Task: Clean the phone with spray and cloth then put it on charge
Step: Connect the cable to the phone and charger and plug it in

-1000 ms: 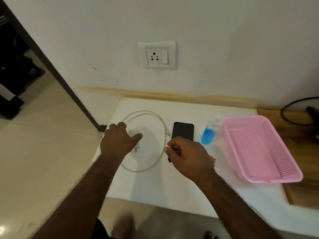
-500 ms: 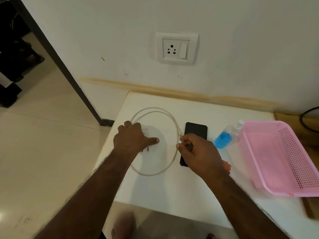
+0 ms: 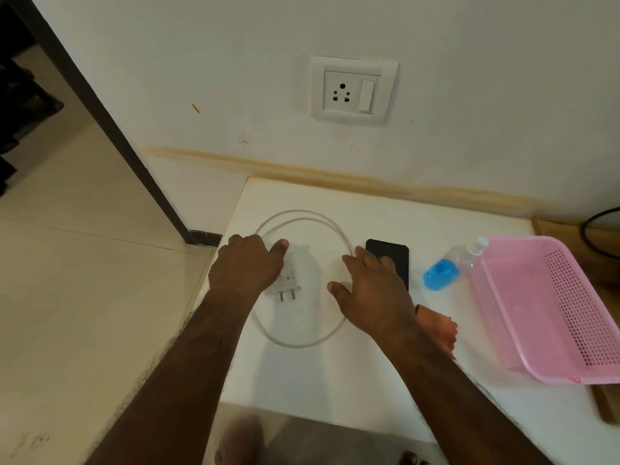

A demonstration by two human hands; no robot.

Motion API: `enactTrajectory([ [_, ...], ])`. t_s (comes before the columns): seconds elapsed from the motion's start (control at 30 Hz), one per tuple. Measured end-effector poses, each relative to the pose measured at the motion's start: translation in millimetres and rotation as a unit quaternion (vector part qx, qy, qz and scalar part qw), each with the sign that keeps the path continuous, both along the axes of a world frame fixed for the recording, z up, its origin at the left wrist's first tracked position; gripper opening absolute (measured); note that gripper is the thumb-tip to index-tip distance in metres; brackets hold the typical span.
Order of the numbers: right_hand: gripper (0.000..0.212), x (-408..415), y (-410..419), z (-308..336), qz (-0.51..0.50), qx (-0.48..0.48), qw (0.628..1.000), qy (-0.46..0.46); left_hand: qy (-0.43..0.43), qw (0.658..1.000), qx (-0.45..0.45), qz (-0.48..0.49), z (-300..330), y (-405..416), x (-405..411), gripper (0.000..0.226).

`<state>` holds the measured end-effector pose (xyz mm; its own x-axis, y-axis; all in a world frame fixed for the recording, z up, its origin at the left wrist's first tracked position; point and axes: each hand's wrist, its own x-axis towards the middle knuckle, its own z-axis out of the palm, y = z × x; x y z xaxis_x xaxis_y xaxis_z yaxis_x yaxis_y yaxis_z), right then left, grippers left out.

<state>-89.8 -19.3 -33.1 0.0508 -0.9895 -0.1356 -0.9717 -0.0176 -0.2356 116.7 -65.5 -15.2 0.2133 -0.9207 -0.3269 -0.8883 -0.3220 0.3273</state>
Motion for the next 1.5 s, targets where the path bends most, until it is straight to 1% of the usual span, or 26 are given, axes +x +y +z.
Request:
enactTrajectory([
  [0.1, 0.054, 6, -2, -1, -0.006, -0.001, 1.000, 0.017, 0.009, 1.000, -0.004, 0.006, -1, -4, 10, 0.045],
  [0.17, 0.050, 7, -3, -3, -0.012, -0.004, 1.000, 0.014, 0.015, 1.000, -0.010, 0.001, -2, -5, 15, 0.029],
  [0.23, 0.046, 8, -3, -4, -0.017, -0.013, 1.000, 0.000, 0.024, 1.000, -0.006, 0.011, -4, -5, 19, 0.018],
  [0.33, 0.037, 9, -3, -5, -0.041, -0.035, 0.998, -0.042, 0.025, 0.999, 0.001, 0.030, -7, -4, 24, 0.024],
  [0.4, 0.031, 10, -4, -5, -0.055, -0.045, 0.995, -0.065, 0.019, 0.999, 0.004, 0.039, -10, -3, 27, 0.022],
  [0.47, 0.027, 11, -4, -4, -0.057, -0.048, 0.994, -0.076, 0.008, 0.999, 0.010, 0.041, -13, -4, 29, 0.016],
  [0.6, 0.018, 13, -3, -2, -0.070, -0.045, 0.993, -0.081, 0.000, 0.999, 0.023, 0.033, -16, -5, 30, 0.022],
  [0.67, 0.020, 14, -2, 0, -0.089, -0.046, 0.991, -0.086, -0.002, 0.999, 0.032, 0.031, -18, -5, 32, 0.024],
  [0.77, 0.023, 13, -3, 1, -0.092, -0.039, 0.991, -0.088, 0.002, 0.999, 0.038, 0.029, -17, -5, 33, 0.029],
  [0.97, 0.017, 13, -2, 2, -0.100, -0.066, 0.987, -0.108, 0.007, 0.999, 0.037, 0.037, -15, -4, 34, 0.042],
  [1.07, 0.015, 12, -1, 4, -0.114, -0.089, 0.978, -0.148, 0.009, 0.999, 0.032, 0.034, -12, -4, 32, 0.041],
  [1.17, 0.016, 11, -4, 9, -0.141, -0.104, 0.959, -0.224, 0.003, 0.999, 0.015, 0.029, -6, -4, 32, 0.038],
  [1.23, 0.018, 11, -6, 15, -0.151, -0.114, 0.937, -0.294, 0.013, 0.999, -0.017, 0.042, 1, -2, 29, 0.039],
  [1.27, 0.019, 11, -7, 19, -0.153, -0.119, 0.923, -0.331, 0.020, 0.997, -0.057, 0.048, 6, 0, 26, 0.042],
  [1.3, 0.019, 11, -7, 23, -0.155, -0.123, 0.909, -0.366, 0.028, 0.991, -0.121, 0.047, 12, 1, 22, 0.046],
  [1.33, 0.019, 11, -7, 28, -0.156, -0.126, 0.895, -0.398, 0.044, 0.977, -0.208, 0.029, 18, 2, 17, 0.051],
  [1.37, 0.020, 11, -7, 32, -0.155, -0.130, 0.882, -0.426, 0.065, 0.953, -0.294, -0.010, 25, 4, 11, 0.055],
  [1.4, 0.020, 11, -6, 37, -0.153, -0.134, 0.869, -0.451, 0.084, 0.929, -0.354, -0.065, 33, 5, 3, 0.058],
  [1.43, 0.020, 11, -5, 42, -0.148, -0.138, 0.855, -0.477, 0.094, 0.909, -0.386, -0.127, 39, 6, -4, 0.061],
  [1.47, 0.020, 12, -4, 46, -0.142, -0.142, 0.839, -0.507, 0.096, 0.896, -0.393, -0.185, 43, 7, -11, 0.063],
  [1.5, 0.021, 11, -3, 51, -0.133, -0.143, 0.818, -0.542, 0.093, 0.890, -0.384, -0.229, 47, 9, -19, 0.062],
])
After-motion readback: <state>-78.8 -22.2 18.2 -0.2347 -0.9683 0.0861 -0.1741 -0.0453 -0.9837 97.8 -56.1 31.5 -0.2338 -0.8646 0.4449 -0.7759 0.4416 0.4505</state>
